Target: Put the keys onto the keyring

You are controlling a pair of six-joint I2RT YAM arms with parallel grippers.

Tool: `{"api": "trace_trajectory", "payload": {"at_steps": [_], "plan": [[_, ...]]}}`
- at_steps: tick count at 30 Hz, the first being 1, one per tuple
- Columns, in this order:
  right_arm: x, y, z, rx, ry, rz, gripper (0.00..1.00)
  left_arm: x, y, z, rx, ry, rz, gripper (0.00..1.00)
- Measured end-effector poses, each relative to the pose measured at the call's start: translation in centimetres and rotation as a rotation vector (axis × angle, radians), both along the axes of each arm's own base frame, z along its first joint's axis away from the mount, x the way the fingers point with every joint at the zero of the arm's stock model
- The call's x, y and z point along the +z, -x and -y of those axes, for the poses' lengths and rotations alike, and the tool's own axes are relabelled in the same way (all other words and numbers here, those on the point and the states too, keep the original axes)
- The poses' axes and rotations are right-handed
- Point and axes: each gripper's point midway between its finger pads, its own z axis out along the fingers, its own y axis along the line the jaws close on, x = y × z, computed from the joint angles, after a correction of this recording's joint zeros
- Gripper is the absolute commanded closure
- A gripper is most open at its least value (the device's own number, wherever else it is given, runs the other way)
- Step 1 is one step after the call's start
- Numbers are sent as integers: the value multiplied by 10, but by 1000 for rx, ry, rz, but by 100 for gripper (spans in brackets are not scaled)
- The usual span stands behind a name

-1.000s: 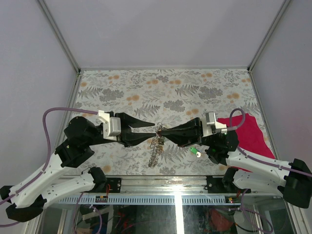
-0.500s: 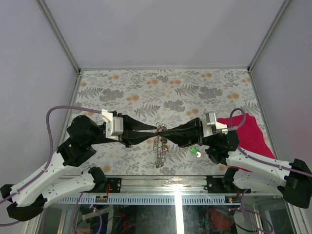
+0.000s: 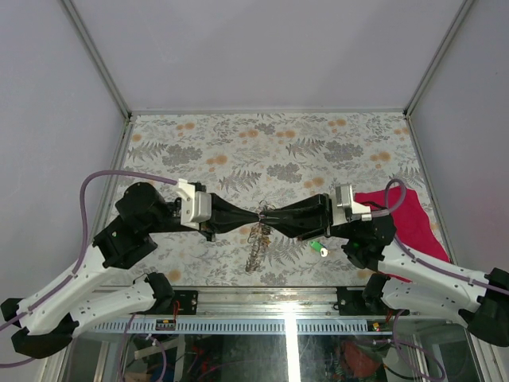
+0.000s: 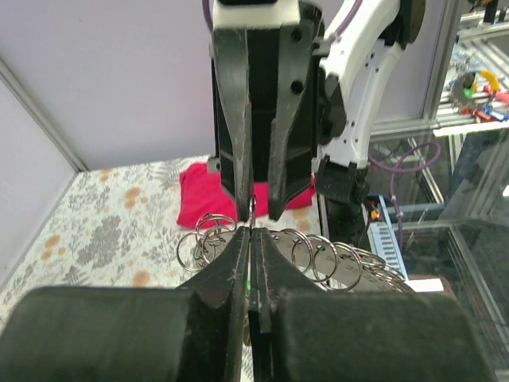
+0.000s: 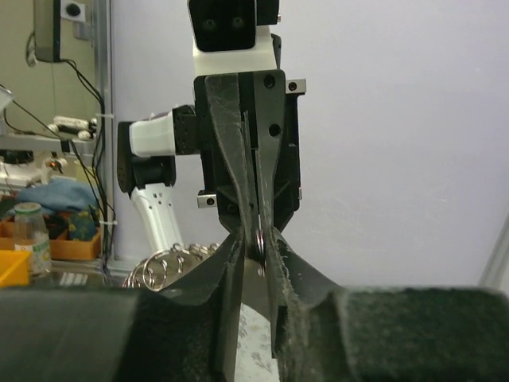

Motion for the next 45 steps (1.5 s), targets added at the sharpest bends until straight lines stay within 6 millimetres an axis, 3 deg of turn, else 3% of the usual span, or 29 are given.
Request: {"api": "trace_trajectory", "payload": {"at_steps": [9,17,25,36,40,43,45], "plan": [[-3,0,14,-100,152,65,67,-32,-9,-1,26,-182,-17,100],[-14,-9,11,-145,352,74,64,-35,-13,-5,46,-263,5,100],[-52,-18,3,-142,526,46,64,-49,-16,-7,52,-329,-6,100],[-60,-25,-2,-154,574,50,69,-54,-15,-9,50,-348,-7,100],[-63,-27,-5,-157,584,49,75,-55,-15,-9,49,-351,-5,100],[-64,-29,-7,-155,595,48,95,-55,-15,-9,50,-351,-5,100],[-65,-29,-8,-151,598,51,100,-54,-16,-10,54,-351,-4,100]]}}
